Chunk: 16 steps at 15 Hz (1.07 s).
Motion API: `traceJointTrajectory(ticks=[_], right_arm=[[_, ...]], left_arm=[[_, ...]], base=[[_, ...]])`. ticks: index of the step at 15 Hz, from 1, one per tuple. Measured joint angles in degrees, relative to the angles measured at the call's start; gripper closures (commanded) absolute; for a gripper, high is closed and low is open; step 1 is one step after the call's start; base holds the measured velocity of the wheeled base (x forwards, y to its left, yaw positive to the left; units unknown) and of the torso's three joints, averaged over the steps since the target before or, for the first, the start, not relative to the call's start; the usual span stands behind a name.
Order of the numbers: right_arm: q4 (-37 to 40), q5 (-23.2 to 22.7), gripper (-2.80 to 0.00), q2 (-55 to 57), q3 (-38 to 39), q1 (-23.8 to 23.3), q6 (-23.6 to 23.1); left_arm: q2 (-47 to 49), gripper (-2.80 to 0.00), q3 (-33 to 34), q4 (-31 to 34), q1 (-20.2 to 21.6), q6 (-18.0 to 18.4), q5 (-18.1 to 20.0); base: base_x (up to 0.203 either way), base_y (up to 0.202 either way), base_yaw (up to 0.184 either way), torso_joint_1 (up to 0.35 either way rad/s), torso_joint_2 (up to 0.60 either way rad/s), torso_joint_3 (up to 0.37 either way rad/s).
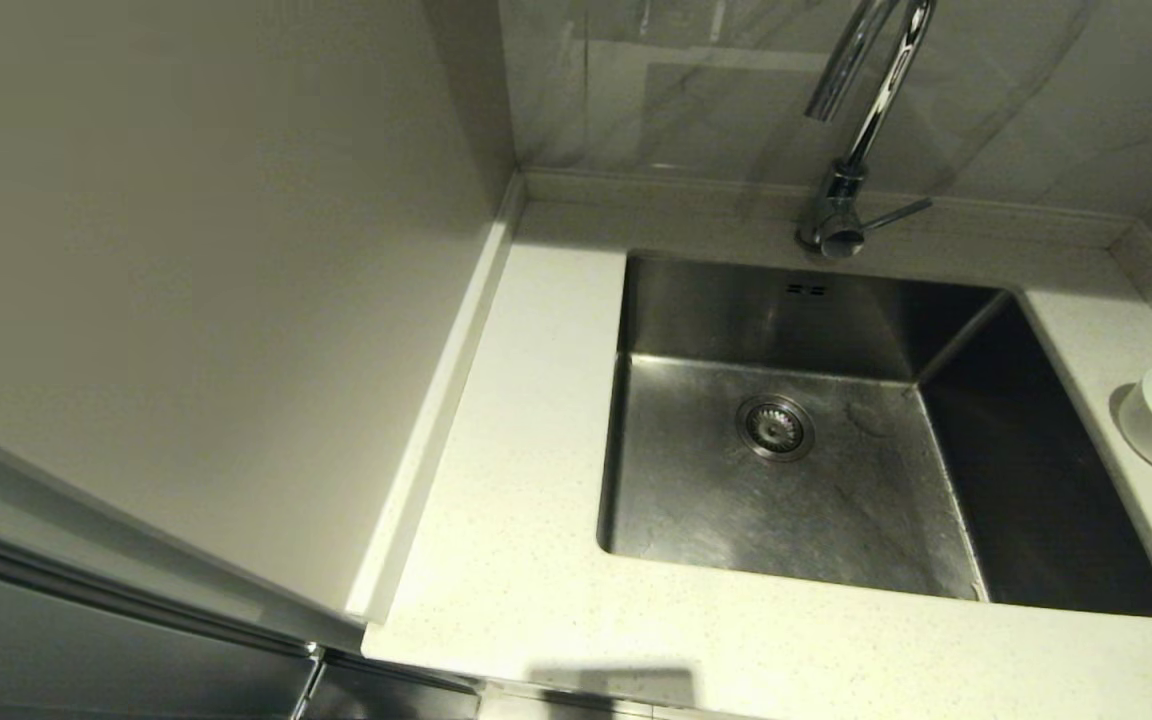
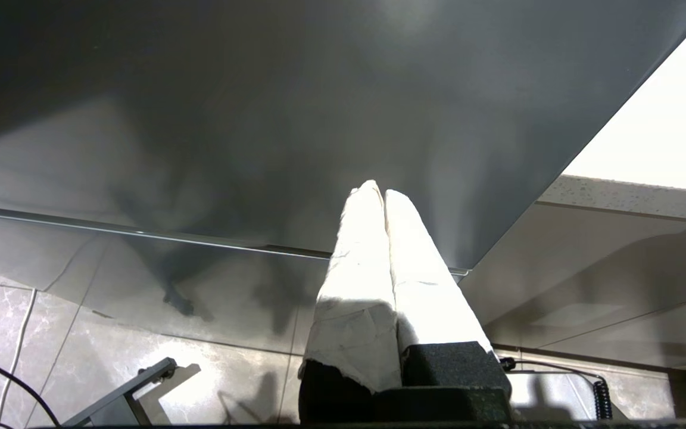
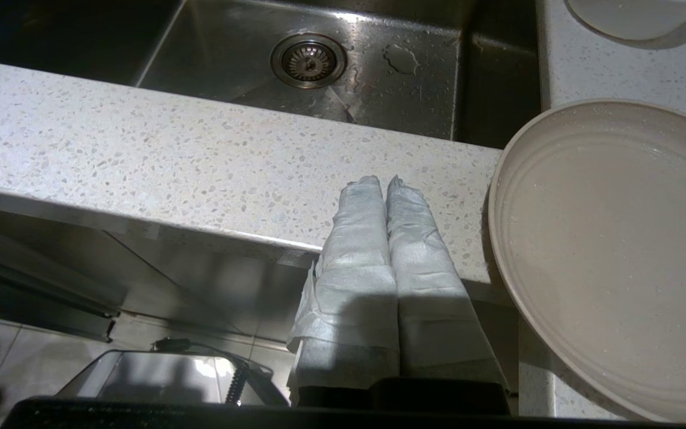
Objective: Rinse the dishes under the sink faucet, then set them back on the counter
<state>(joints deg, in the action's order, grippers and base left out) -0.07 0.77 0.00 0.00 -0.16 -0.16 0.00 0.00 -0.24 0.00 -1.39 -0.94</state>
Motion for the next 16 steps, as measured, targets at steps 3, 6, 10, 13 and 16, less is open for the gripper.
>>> traceJointTrajectory(ticks=[3, 6, 10, 13, 16], right_arm=[[0.0, 0.0, 0.00, 0.0, 0.0, 0.0, 0.0], [0.0, 0.0, 0.00, 0.0, 0.0, 0.0, 0.0], [0.0, 0.0, 0.00, 0.0, 0.0, 0.0, 0.0], [0.0, 0.0, 0.00, 0.0, 0.0, 0.0, 0.0], [0.0, 0.0, 0.00, 0.0, 0.0, 0.0, 0.0]], left_arm=[[0.0, 0.00, 0.0, 0.0, 0.0, 0.0, 0.0], [0.0, 0.00, 0.0, 0.0, 0.0, 0.0, 0.0], [0.0, 0.00, 0.0, 0.0, 0.0, 0.0, 0.0], [0.0, 0.00, 0.0, 0.0, 0.0, 0.0, 0.0], [0.0, 0.00, 0.0, 0.0, 0.0, 0.0, 0.0]], base=[[0.000, 0.000, 0.000, 0.000, 0.00, 0.000], [0.000, 0.000, 0.000, 0.000, 0.00, 0.000], [0.000, 0.000, 0.000, 0.000, 0.00, 0.000], [0.000, 0.000, 0.000, 0.000, 0.00, 0.000], [0.000, 0.000, 0.000, 0.000, 0.00, 0.000]])
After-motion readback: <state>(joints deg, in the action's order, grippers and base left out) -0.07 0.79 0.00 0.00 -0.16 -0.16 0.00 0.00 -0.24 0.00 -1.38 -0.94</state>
